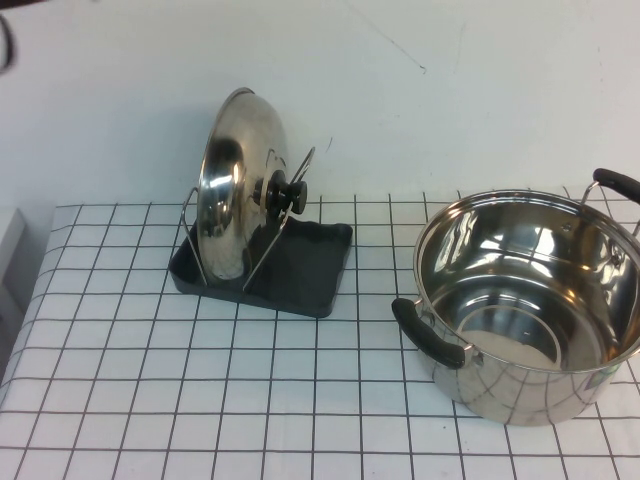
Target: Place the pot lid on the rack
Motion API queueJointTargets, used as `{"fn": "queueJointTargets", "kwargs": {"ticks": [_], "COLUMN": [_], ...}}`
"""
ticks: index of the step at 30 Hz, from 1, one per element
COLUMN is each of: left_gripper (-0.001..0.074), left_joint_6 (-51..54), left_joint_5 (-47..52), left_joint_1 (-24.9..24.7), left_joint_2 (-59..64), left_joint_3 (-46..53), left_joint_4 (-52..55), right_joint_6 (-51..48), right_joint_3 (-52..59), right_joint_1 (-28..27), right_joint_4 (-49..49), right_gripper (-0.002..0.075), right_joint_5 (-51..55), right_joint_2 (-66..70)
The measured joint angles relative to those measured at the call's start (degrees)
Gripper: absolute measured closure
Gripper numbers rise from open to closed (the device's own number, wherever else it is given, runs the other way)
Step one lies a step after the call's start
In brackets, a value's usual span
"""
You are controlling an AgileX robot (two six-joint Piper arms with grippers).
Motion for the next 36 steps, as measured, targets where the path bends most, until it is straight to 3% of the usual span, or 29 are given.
{"fn": "queueJointTargets", "kwargs": {"ticks": [4, 9, 12, 15, 21, 36], "left_gripper": [0.0731, 0.0734, 0.0735, 0.0735, 0.0736, 0.0736], "left_joint_6": [14.72, 44.23, 52.15, 58.18, 77.26, 107.18], "left_joint_5": [17.32, 41.63, 52.62, 57.29, 53.54, 50.79], "left_joint_1": [0.00, 0.00, 0.00, 0.00, -0.08, -0.08], "left_joint_2": [-3.25, -5.24, -5.39, -5.66, -11.93, -49.38], "left_joint_3": [0.00, 0.00, 0.00, 0.38, 6.62, 43.01], "left_joint_4": [-5.79, -31.93, -49.35, -66.05, -98.28, -133.97], "right_joint_6": [13.41, 36.20, 44.42, 45.87, 41.03, 31.12], "right_joint_3": [0.00, -2.41, -4.84, -5.86, -4.03, 17.16], "right_joint_1": [0.00, 0.00, 0.00, 0.00, 0.00, 0.00], "right_joint_4": [-22.29, -51.74, -59.95, -56.31, -34.50, -11.44], "right_gripper": [0.0722, 0.0722, 0.0722, 0.0722, 0.0725, 0.0726], "right_joint_5": [2.14, 18.91, 31.36, 37.89, 38.49, 30.35], "right_joint_2": [2.58, 8.38, 11.17, 11.58, 4.80, -19.06]}}
